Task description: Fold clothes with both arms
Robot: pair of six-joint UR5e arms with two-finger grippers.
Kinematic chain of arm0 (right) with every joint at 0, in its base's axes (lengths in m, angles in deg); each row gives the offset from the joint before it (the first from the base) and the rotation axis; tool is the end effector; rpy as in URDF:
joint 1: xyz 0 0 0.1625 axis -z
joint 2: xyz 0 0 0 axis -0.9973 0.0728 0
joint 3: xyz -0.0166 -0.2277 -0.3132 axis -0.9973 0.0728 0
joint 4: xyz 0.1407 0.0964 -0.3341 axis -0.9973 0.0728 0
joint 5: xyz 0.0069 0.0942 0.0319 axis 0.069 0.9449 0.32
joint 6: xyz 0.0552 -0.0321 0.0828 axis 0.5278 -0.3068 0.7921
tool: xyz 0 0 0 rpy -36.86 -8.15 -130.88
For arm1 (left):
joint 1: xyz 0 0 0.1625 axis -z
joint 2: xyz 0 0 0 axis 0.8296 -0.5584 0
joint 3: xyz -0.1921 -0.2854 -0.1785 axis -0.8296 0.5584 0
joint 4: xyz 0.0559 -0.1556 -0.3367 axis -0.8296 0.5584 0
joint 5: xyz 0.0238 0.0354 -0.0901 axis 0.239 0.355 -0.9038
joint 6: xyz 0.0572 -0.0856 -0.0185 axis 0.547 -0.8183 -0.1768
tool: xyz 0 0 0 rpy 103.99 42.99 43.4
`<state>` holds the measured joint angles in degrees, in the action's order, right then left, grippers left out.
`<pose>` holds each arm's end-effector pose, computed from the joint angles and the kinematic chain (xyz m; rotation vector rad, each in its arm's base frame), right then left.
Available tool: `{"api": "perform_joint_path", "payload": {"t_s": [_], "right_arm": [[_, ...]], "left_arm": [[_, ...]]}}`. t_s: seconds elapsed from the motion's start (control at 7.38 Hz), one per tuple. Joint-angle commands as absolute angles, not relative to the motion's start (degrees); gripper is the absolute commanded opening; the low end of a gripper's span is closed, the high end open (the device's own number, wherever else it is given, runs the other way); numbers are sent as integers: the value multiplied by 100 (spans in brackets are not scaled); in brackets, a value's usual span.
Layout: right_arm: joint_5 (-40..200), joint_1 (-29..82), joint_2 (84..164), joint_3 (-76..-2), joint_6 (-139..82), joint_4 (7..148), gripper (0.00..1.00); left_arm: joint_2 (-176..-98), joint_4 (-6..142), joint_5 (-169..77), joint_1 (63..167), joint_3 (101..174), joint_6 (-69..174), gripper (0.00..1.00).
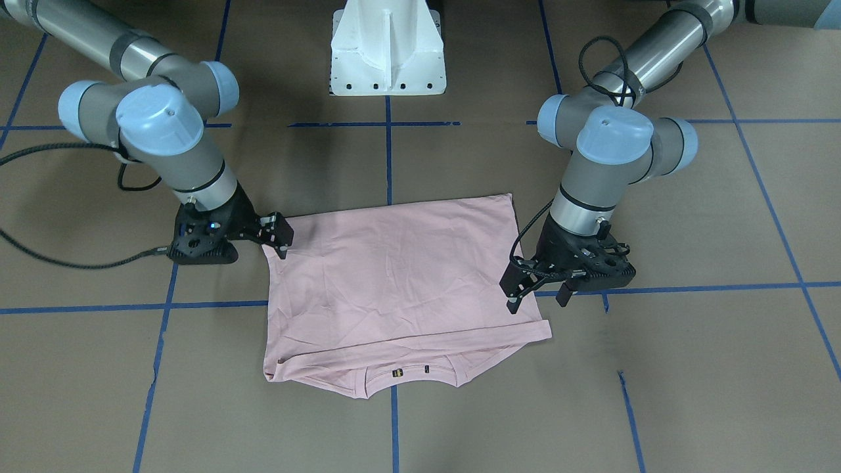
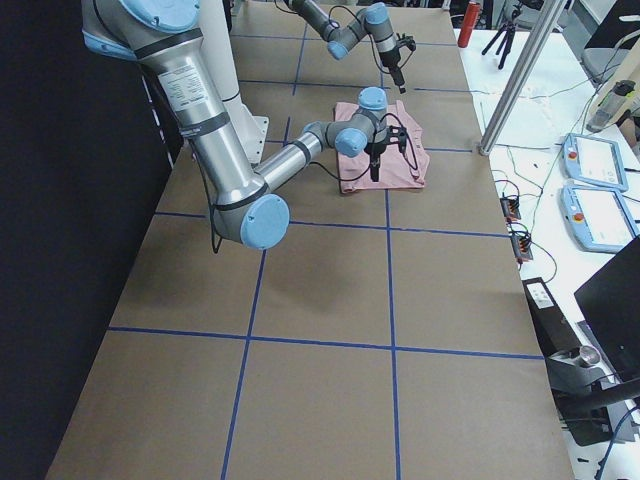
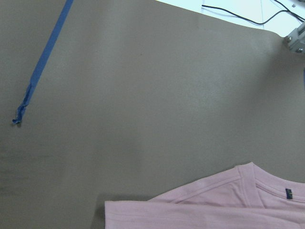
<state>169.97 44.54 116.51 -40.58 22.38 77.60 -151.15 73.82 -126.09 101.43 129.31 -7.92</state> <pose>-0.4014 -0.4749 0.3193 0.0851 -0.8622 0.1446 0.3893 -0.5539 0.2949 0.3563 0.9858 -0.3778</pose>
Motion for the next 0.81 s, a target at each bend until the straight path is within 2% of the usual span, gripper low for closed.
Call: {"api": "perform_joint_path", "payload": {"t_s": [0.0, 0.68], "right_arm": [[16861, 4811, 11790, -3943, 2554, 7852, 100], [16922, 4812, 11798, -3810, 2492, 7852, 99]], "left_arm": [[-15100, 7380, -12609, 10123, 12995, -850, 100], [-15065, 7380, -12609, 10079, 13083, -964, 100]]}}
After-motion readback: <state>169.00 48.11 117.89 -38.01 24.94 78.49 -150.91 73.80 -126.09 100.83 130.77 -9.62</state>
